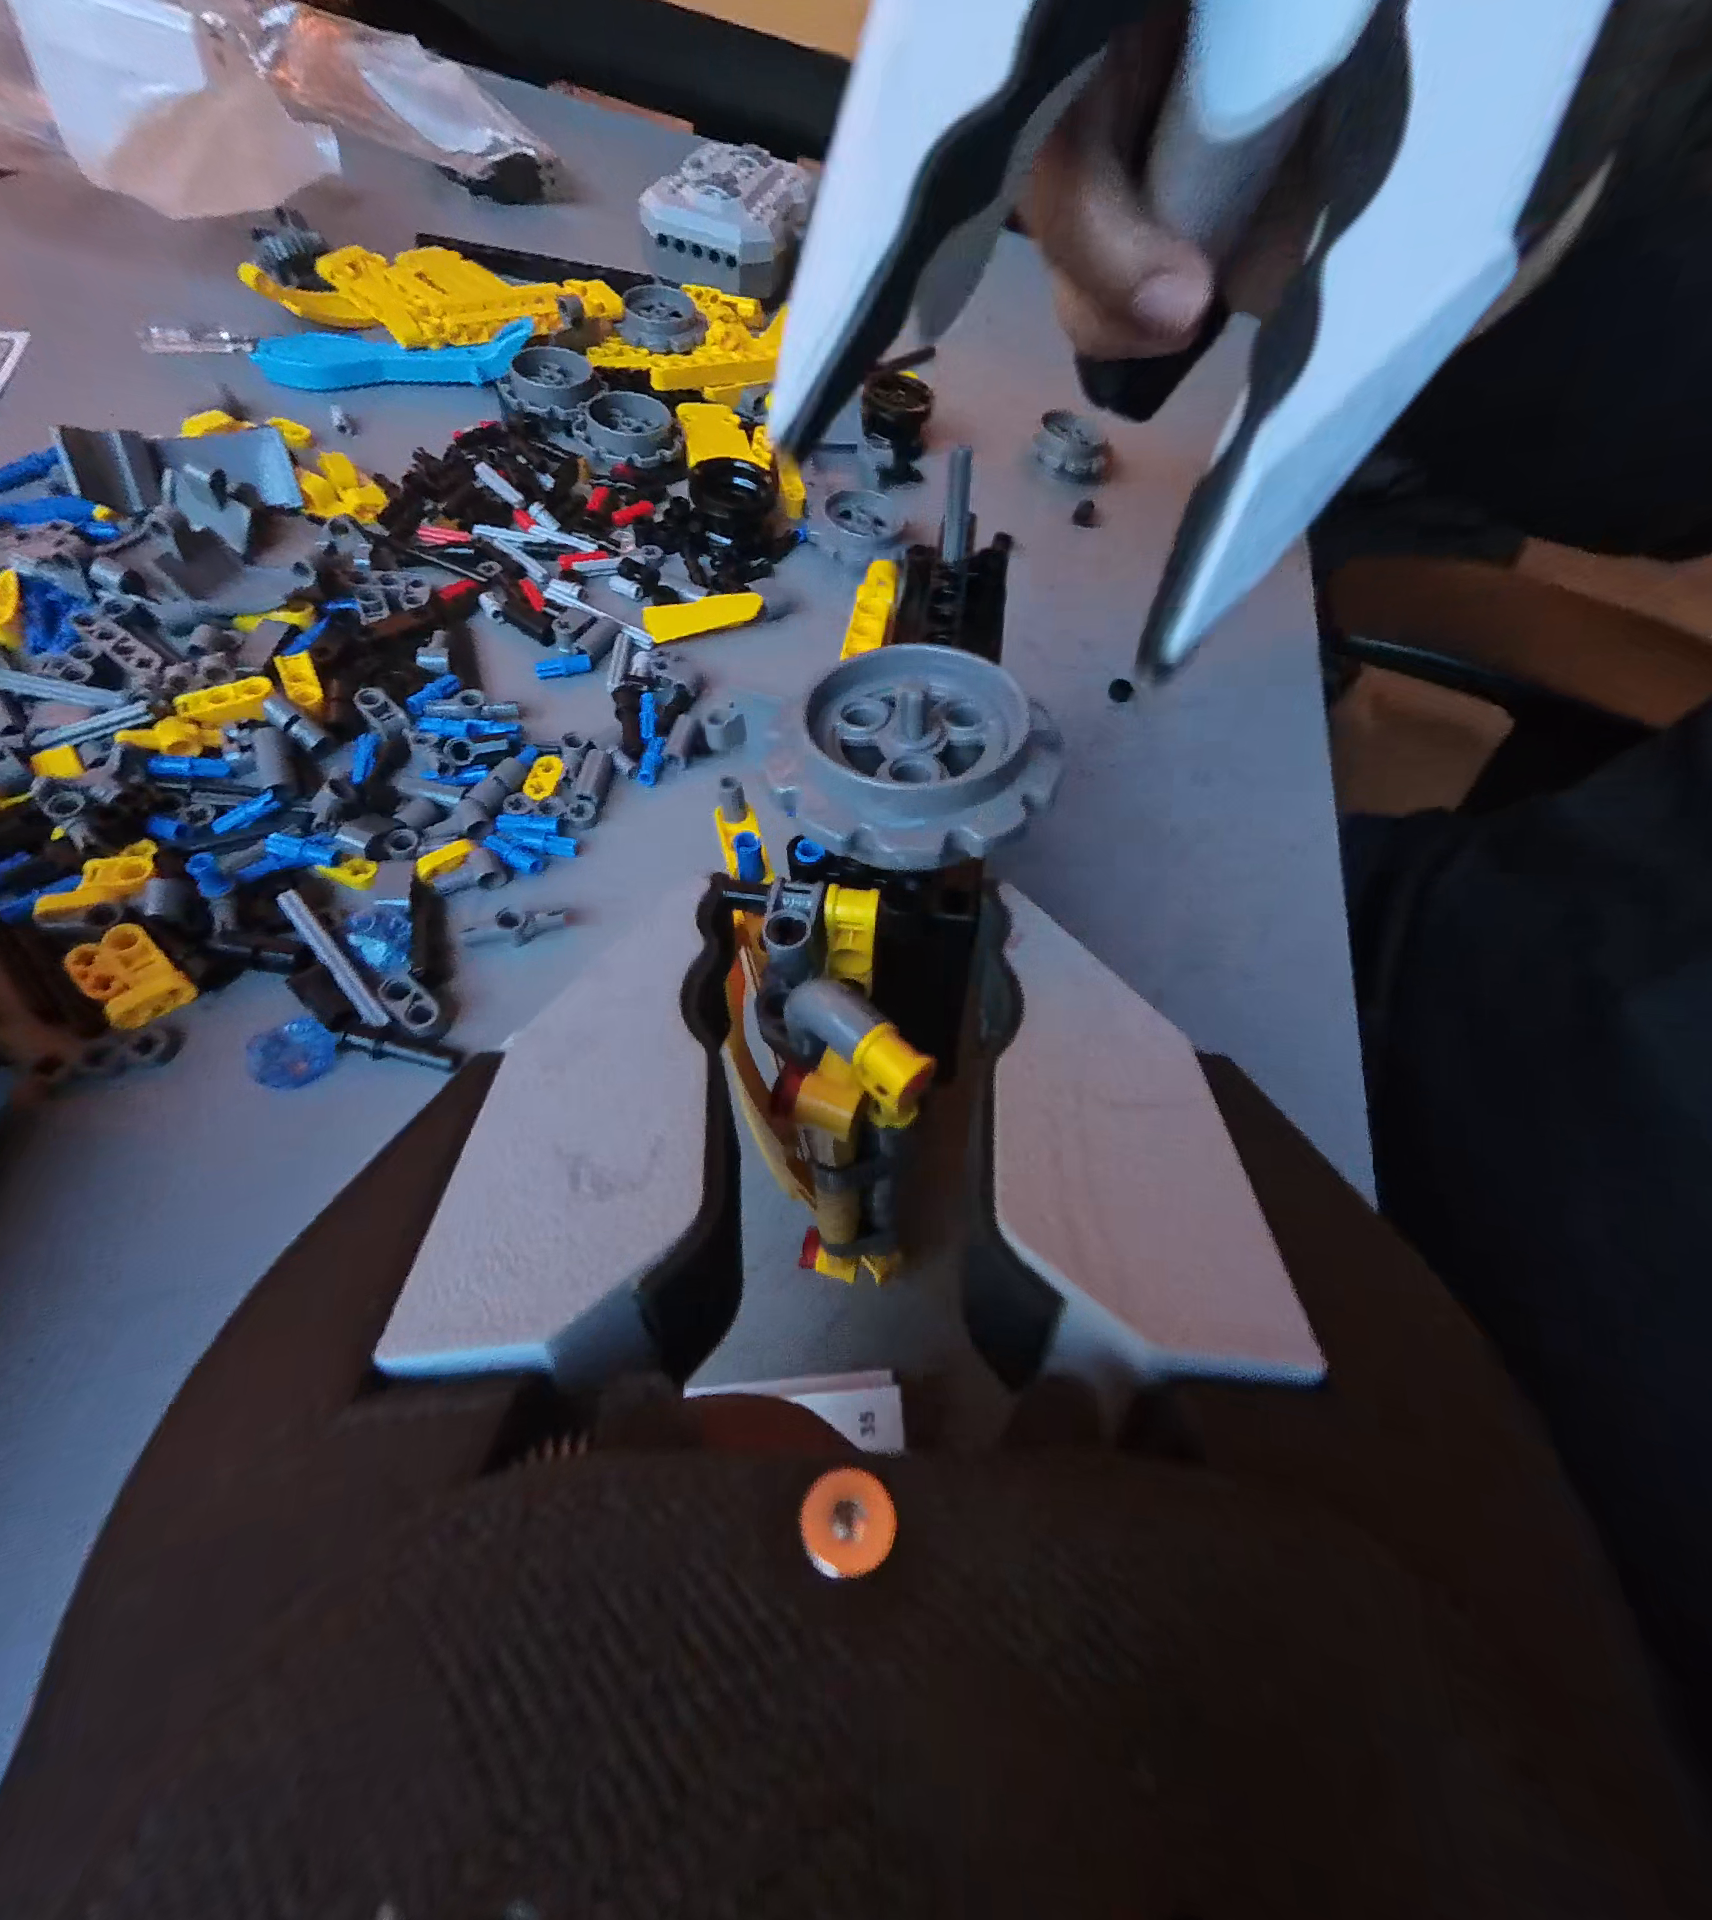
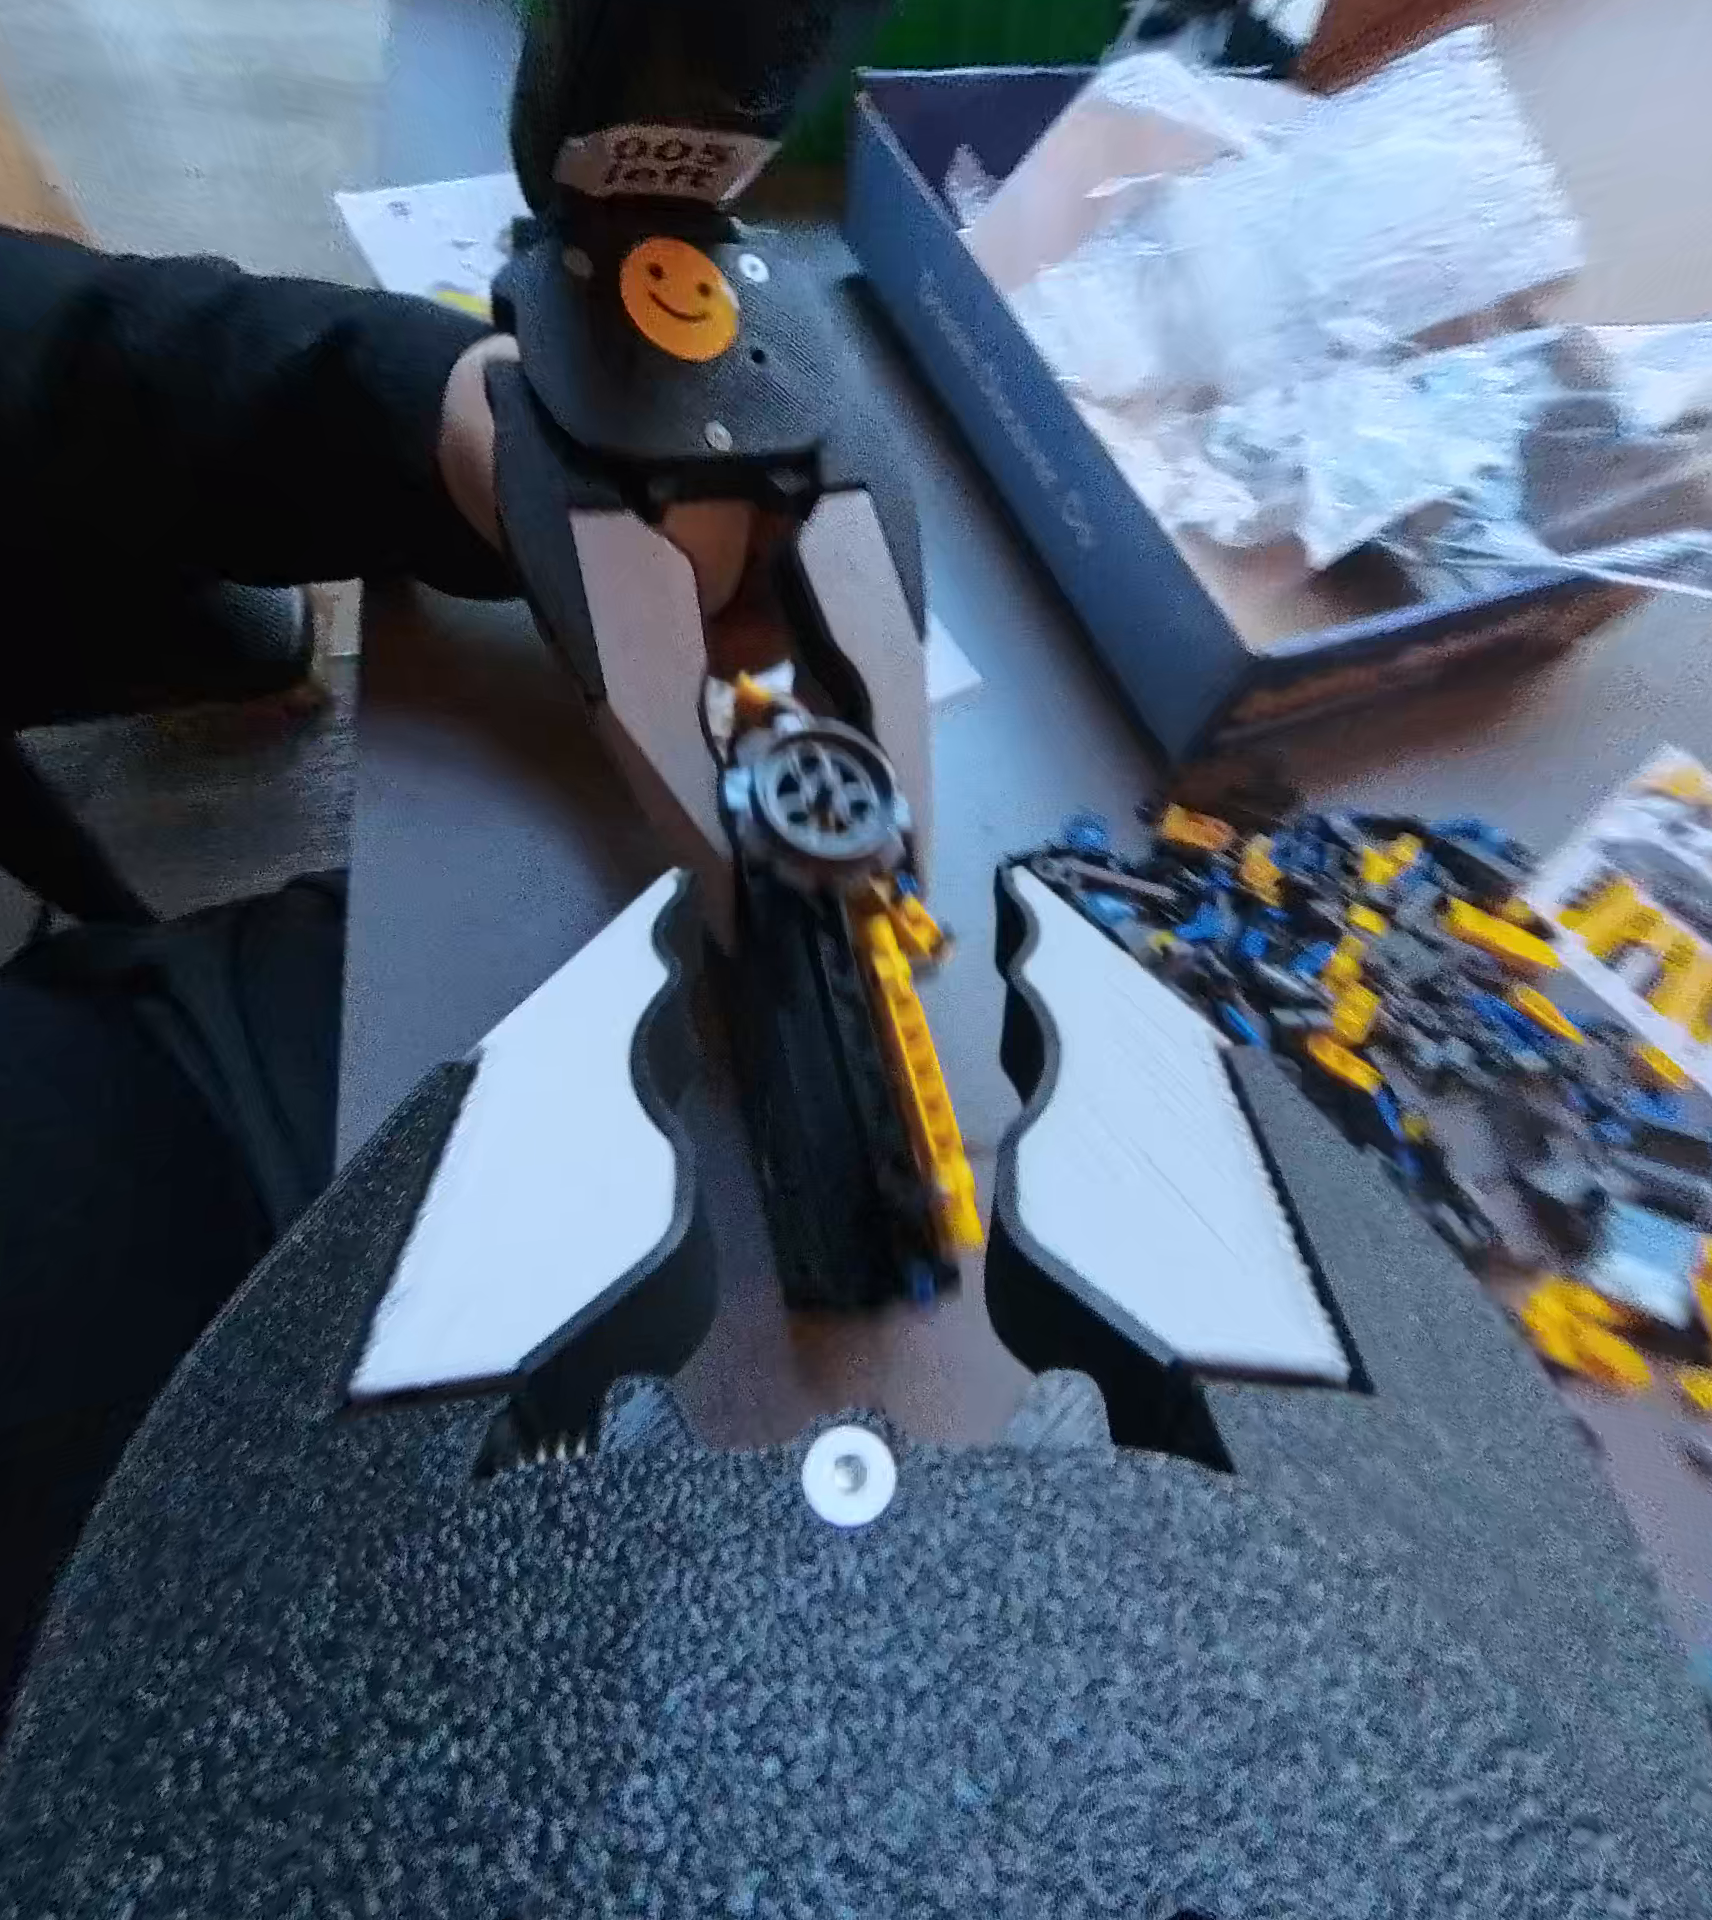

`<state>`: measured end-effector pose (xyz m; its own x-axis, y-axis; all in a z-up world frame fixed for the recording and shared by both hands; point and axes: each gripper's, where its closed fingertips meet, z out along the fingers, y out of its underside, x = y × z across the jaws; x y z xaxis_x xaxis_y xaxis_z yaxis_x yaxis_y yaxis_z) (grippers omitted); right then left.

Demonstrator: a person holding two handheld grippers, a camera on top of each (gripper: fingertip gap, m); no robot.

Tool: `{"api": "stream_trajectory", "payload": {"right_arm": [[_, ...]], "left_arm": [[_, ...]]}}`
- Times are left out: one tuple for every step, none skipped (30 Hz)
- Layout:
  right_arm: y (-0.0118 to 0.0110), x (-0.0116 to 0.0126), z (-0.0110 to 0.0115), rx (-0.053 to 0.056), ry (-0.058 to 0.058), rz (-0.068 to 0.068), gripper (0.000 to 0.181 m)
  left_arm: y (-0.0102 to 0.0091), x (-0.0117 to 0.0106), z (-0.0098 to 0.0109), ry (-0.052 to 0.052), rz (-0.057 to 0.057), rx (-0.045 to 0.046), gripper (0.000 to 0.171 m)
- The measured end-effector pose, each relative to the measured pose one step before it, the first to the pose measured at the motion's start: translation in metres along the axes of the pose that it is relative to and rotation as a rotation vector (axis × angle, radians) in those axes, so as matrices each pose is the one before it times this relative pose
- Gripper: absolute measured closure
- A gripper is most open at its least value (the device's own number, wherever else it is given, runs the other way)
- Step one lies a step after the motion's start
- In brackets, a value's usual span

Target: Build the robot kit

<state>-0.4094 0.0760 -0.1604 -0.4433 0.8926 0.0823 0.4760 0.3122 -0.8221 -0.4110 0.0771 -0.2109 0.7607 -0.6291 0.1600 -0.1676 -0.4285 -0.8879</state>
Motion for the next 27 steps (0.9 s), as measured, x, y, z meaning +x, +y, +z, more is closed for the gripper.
{"api": "stream_trajectory", "payload": {"right_arm": [[-0.00124, -0.00589, 0.01238, -0.0295, -0.0495, 0.0026, 0.125], [0.00239, -0.00314, 0.00981, -0.0454, -0.0354, -0.0066, 0.127], [0.00127, 0.00113, 0.00649, -0.0265, -0.0018, -0.0163, 0.137], [-0.00061, 0.00048, 0.00351, -0.0066, -0.0048, -0.0127, 0.138], [-0.00095, 0.00000, 0.00112, -0.0037, -0.0141, 0.0017, 0.138], [-0.00054, 0.00014, 0.00066, 0.0008, -0.0128, 0.0010, 0.138], [0.00006, -0.00059, 0.00042, 0.0072, -0.0160, 0.0031, 0.139], [0.00031, -0.00066, -0.00038, 0.0054, -0.0131, 0.0004, 0.140], [-0.00039, 0.00128, -0.00037, 0.0113, 0.0115, -0.0114, 0.140], [-0.00164, 0.00235, 0.00016, 0.0241, 0.0193, 0.0041, 0.142], [-0.00248, 0.00238, -0.00032, 0.0329, 0.0076, 0.0243, 0.142], [-0.00245, 0.00263, -0.00100, 0.0361, -0.0020, 0.0301, 0.143], [-0.00456, 0.00317, -0.00259, 0.0523, -0.0027, 0.0376, 0.142], [-0.01034, 0.00540, -0.00744, 0.0799, 0.0084, 0.0384, 0.143], [-0.00769, 0.00522, -0.00827, 0.0452, 0.0083, 0.0202, 0.144], [-0.00140, 0.00129, -0.00279, 0.0063, 0.0044, -0.0110, 0.143], [0.00182, 0.00031, 0.00114, -0.0139, 0.0129, -0.0177, 0.143], [0.00044, -0.00058, 0.00112, -0.0047, 0.0097, -0.0115, 0.143], [0.00213, -0.00168, 0.00208, -0.0113, -0.0075, 0.0000, 0.143], [0.00249, -0.00133, 0.00232, -0.0115, -0.0121, 0.0059, 0.142], [0.00039, 0.00092, 0.00063, -0.0042, -0.0010, 0.0031, 0.142], [-0.00091, 0.00138, -0.00066, -0.0043, 0.0055, -0.0070, 0.142], [-0.00003, 0.00125, 0.00024, -0.0109, 0.0039, -0.0048, 0.142], [0.00111, 0.00067, 0.00157, -0.0134, -0.0068, 0.0141, 0.142], [0.00339, -0.00134, 0.00315, -0.0265, -0.0273, 0.0309, 0.141], [0.00511, -0.00314, 0.00392, -0.0441, -0.0405, 0.0320, 0.140], [0.00415, -0.00106, 0.00342, -0.0423, -0.0108, 0.0032, 0.138]], "left_arm": [[-0.00052, 0.00244, 0.00225, 0.0004, 0.0078, -0.00253, 0.128], [-0.00036, 0.00114, 0.00145, -0.0009, -0.0021, 0.00176, 0.128], [-0.00036, 0.00020, 0.00056, -0.0039, 0.0032, 0.00666, 0.128], [0.00021, 0.00013, 0.00011, -0.0039, 0.0097, 0.00696, 0.128], [0.00045, -0.00037, -0.00071, -0.0045, 0.0093, 0.00850, 0.128], [-0.00002, -0.00070, -0.00094, -0.0013, -0.0088, 0.00678, 0.128], [0.00034, -0.00018, -0.00060, -0.0022, 0.0006, -0.00145, 0.128], [0.00062, 0.00087, 0.00035, -0.0068, 0.0099, -0.00379, 0.128], [-0.00017, 0.00028, 0.00054, -0.0084, -0.0113, 0.00116, 0.129], [0.00000, -0.00120, 0.00016, -0.0075, -0.0334, 0.00405, 0.129], [-0.00004, -0.00216, -0.00081, -0.0121, -0.0190, 0.00505, 0.129], [-0.00150, -0.00222, -0.00097, -0.0172, -0.0025, 0.01272, 0.129], [-0.00211, -0.00220, -0.00113, -0.0150, -0.0068, 0.01679, 0.129], [0.00243, -0.00153, -0.00042, -0.0066, -0.0156, -0.01244, 0.130], [-0.00003, -0.00119, -0.00073, -0.0119, -0.0045, 0.00456, 0.129], [-0.00397, -0.00106, -0.00155, -0.0130, -0.0072, 0.02652, 0.129], [-0.00172, 0.00027, 0.00023, 0.0001, -0.0055, 0.01139, 0.129], [0.00219, -0.00076, 0.00171, -0.0062, 0.0001, -0.01685, 0.129], [0.00177, -0.00170, 0.00086, -0.0113, 0.0094, -0.01673, 0.129], [0.00191, -0.00056, 0.00061, -0.0072, 0.0137, -0.01489, 0.129], [0.00023, 0.00056, 0.00020, 0.0022, -0.0059, -0.00325, 0.129], [-0.00003, -0.00011, 0.00015, 0.0032, -0.0191, 0.00154, 0.129], [-0.00033, -0.00050, 0.00008, 0.0037, -0.0174, 0.00367, 0.129], [-0.00024, -0.00036, 0.00019, 0.0024, -0.0111, 0.00153, 0.129], [-0.00029, -0.00069, 0.00041, 0.0001, -0.0099, 0.00109, 0.129], [-0.00054, -0.00029, 0.00030, 0.0012, -0.0047, 0.00299, 0.129], [-0.00029, 0.00033, 0.00040, 0.0023, 0.0021, 0.00135, 0.128]]}}
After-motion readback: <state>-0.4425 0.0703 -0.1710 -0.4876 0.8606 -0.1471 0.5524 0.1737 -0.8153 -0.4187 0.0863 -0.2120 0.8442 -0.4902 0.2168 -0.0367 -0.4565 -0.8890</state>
